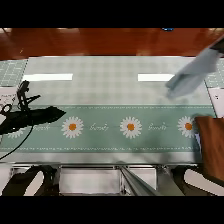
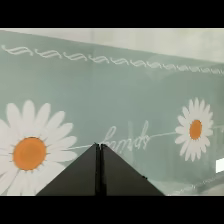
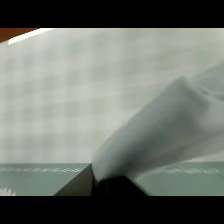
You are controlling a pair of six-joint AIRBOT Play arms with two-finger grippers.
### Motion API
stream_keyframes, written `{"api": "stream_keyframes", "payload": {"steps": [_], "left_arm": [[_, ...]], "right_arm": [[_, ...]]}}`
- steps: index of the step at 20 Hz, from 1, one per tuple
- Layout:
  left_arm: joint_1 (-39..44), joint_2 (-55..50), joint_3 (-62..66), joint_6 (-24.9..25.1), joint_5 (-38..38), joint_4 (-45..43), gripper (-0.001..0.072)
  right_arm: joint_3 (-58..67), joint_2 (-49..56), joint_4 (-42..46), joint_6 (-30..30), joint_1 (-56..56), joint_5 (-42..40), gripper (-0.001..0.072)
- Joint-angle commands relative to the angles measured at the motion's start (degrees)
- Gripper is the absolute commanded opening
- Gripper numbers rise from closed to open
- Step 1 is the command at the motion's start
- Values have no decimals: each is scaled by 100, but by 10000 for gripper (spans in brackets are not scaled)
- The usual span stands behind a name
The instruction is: Fold the shirts.
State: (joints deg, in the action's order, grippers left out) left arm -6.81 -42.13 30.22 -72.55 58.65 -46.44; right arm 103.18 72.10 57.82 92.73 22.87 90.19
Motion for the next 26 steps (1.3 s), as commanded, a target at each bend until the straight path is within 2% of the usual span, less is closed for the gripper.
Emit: {"api": "stream_keyframes", "payload": {"steps": [1, 4, 8, 10, 13, 16, 17, 19, 20, 22, 24, 25, 26], "left_arm": [[745, -2, -17, -129, -356, 0, 18], [1609, -4, -17, -354, -1233, 0, 17], [2479, -4, -17, -579, -2050, 0, 18], [2651, -35, -15, -625, -2249, 0, 17], [2645, -192, -9, -682, -2358, 0, 18], [2647, -442, 2, -682, -2374, 0, 18], [2645, -525, 2, -680, -2374, 0, 18], [2605, -673, 2, -634, -2385, -2, 18], [2551, -745, 2, -636, -2455, -2, 18], [2267, -918, 107, -625, -2623, -2, 18], [1733, -1152, 538, -586, -2253, -2, 18], [1478, -1270, 811, -507, -2061, -2, 18], [1246, -1394, 1145, -442, -1919, -2, 18]], "right_arm": [[20, -365, 533, 262, 1386, 791, 18], [-2, -400, 748, 323, 2365, 1639, 18], [-787, -1126, 1340, 313, 3353, 1635, 18], [-1537, -1582, 1792, 98, 3821, 1635, 19], [-2739, -2277, 2358, 197, 4382, 1633, 20], [-3593, -2848, 2955, 197, 4439, 1633, 21], [-3805, -2981, 3252, 262, 4439, 1635, 64], [-4041, -3139, 3526, 313, 4382, 1633, 356], [-4070, -3147, 3617, 278, 4266, 1633, 418], [-4065, -3108, 3816, 256, 4024, 1633, 419], [-3995, -2953, 3705, 267, 3794, 1633, 414], [-3936, -2846, 3294, 382, 3639, 1600, 395], [-3888, -2719, 2743, 546, 3438, 1443, 313]]}}
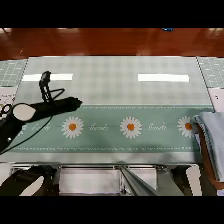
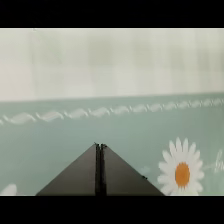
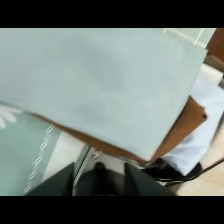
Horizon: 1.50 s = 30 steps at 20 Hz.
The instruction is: Fold the shirts.
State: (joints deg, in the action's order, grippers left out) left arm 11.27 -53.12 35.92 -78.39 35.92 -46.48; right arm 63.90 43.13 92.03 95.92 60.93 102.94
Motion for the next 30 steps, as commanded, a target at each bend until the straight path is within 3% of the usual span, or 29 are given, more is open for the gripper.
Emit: {"api": "stream_keyframes", "payload": {"steps": [1, 2, 3, 5, 6, 8, 9, 11, 13, 30], "left_arm": [[-715, -426, 973, 214, 518, 4, 18], [-802, -570, 1429, 323, 748, 2, 18], [-815, -723, 1950, 341, 1029, -2, 17], [-669, -1147, 3150, 339, 1532, -160, 16], [-476, -1368, 3628, 286, 1526, -732, 16], [-46, -1853, 4234, -892, 1770, -2269, 17], [116, -2041, 4299, -1259, 2085, -2516, 18], [240, -2253, 4177, -1228, 2693, -2629, 18], [208, -2284, 3875, -1235, 2789, -2999, 18], [48, -2321, 3733, -1233, 2822, -3025, 18]], "right_arm": [[101, 337, -1412, 356, -673, -195, 184], [155, 503, -2284, 367, -1110, -776, 69], [214, 671, -3034, 319, -1635, -1416, 20], [393, 1108, -4109, 118, -3152, -2861, 20], [531, 1386, -4389, -190, -4107, -3473, 20], [890, 2052, -3866, -634, -6022, -4076, 20], [1097, 2441, -2922, -511, -6725, -4035, 20], [1390, 3182, -612, 459, -7464, -3333, 20], [1412, 3644, 461, 828, -7587, -2664, 20], [1412, 3891, 476, 820, -7545, -2623, 20]]}}
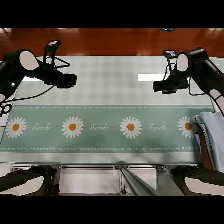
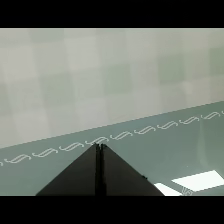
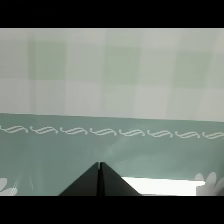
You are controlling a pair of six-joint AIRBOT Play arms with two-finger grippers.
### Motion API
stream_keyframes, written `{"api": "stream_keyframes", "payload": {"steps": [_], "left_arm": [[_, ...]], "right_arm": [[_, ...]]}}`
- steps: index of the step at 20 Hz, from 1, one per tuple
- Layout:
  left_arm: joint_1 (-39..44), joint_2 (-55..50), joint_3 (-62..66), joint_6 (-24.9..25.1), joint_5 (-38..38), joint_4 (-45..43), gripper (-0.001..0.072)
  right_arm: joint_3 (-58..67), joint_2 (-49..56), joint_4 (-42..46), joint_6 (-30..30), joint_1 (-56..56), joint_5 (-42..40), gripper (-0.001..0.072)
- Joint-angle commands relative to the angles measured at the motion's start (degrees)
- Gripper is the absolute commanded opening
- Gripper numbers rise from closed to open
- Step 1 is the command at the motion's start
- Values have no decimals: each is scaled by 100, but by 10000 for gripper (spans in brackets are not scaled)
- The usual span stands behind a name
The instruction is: Fold the shirts.
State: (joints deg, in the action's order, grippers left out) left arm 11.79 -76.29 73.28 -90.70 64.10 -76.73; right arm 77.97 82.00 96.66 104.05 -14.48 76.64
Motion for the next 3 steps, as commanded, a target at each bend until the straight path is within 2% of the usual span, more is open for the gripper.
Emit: {"api": "stream_keyframes", "payload": {"steps": [1, 3], "left_arm": [[-4, -4, -2, -4, 4, 0, 18], [-4, -4, -2, -4, 4, 0, 18]], "right_arm": [[4, 4, 13, 7, -2, 7, 20], [4, 4, 13, 7, -4, 7, 20]]}}
